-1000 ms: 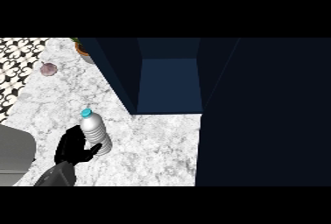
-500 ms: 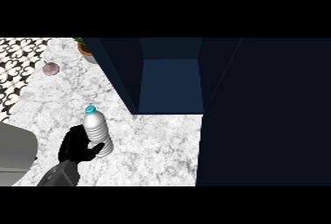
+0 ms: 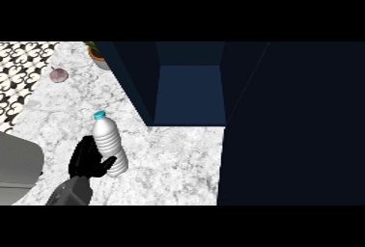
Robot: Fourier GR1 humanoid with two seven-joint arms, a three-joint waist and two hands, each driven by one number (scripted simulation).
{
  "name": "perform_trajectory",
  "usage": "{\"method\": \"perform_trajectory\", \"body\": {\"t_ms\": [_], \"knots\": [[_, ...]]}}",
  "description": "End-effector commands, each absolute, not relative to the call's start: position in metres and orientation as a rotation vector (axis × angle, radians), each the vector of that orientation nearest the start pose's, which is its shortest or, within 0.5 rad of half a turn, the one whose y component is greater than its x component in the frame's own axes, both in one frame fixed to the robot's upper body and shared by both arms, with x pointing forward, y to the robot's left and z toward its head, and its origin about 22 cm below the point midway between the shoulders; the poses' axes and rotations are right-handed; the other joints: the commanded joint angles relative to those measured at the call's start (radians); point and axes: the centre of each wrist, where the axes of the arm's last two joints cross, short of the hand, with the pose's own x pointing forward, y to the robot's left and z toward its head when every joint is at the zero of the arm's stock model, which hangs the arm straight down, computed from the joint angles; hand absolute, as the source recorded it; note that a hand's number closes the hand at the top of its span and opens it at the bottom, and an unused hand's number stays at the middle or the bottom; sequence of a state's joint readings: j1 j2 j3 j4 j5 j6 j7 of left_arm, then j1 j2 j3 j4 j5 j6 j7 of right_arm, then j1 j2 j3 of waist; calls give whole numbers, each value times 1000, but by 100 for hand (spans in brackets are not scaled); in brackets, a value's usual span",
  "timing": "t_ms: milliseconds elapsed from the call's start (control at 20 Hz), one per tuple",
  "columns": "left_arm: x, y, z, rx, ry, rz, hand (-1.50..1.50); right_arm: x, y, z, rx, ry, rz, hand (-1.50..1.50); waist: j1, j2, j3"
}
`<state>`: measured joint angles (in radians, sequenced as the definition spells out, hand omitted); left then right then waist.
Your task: Pick up the bottled water, place it into the cabinet and close the cabinet
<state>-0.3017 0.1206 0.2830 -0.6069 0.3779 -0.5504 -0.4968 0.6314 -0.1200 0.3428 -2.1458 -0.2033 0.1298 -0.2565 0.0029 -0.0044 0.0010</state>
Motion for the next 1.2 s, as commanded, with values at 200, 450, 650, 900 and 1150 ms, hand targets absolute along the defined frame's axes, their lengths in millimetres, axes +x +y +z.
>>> {"method": "perform_trajectory", "body": {"t_ms": [200, 450, 650, 900, 1150], "knots": [[261, 268, -84, -543, -1556, 286, 150, 102, -199, 40, 356, -1794, -67, -150, 5, -1, 0], [276, 197, -60, -550, -1618, 251, 150, 99, -205, 55, 383, -1798, -56, -150, -7, 0, -1], [301, 192, -7, -530, -1635, 210, 150, 90, -200, 48, 399, -1783, -65, -150, -8, 0, -1], [315, 151, 6, -451, -1643, 192, 150, 87, -197, 43, 392, -1796, -78, -150, -15, 3, -1], [336, 120, 37, -419, -1658, 139, 150, 103, -194, 47, 392, -1791, -56, -150, -17, 4, -1]]}}
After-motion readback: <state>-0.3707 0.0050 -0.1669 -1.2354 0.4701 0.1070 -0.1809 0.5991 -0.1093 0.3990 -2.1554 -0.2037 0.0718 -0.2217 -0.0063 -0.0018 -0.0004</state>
